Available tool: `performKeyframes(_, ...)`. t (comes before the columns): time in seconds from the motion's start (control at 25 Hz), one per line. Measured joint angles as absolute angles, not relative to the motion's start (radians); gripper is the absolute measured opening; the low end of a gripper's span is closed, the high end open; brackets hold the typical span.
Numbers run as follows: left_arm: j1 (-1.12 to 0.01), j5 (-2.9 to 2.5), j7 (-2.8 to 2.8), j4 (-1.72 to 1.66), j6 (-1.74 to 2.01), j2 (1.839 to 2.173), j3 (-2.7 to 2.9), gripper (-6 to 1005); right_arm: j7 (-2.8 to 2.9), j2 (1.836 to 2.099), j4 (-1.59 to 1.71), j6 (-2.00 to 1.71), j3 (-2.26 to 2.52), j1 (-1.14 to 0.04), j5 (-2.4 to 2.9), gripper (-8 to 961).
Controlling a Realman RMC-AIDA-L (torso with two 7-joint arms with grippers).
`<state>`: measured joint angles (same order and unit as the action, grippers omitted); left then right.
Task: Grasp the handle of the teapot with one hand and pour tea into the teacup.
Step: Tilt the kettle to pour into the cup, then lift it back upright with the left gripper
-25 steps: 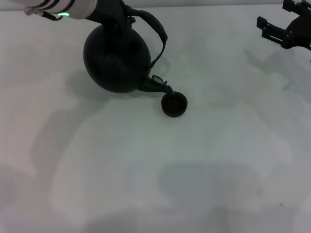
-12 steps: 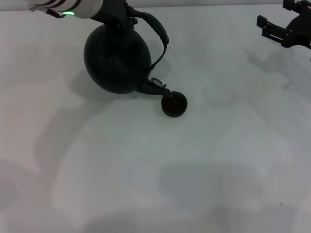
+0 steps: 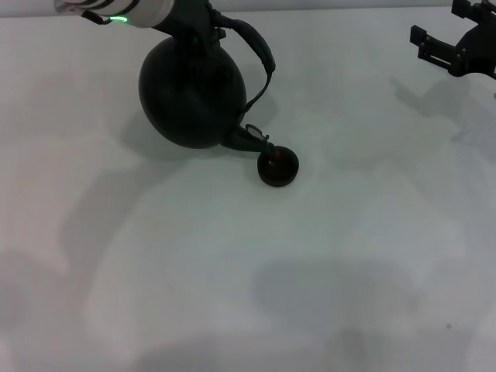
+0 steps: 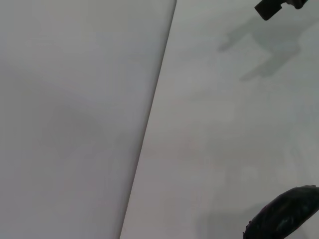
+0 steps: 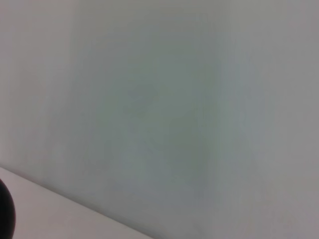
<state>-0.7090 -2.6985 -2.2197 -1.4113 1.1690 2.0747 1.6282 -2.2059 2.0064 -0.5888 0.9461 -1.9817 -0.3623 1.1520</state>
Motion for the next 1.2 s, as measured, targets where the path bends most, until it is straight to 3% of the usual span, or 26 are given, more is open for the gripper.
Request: performKeyframes(1.2, -0.745, -2.732, -2.22, -1.408, 1.213, 2.074, 1.655, 144, -2.218, 2.006, -0.583, 0.933, -1.982, -0.369, 1.149, 856)
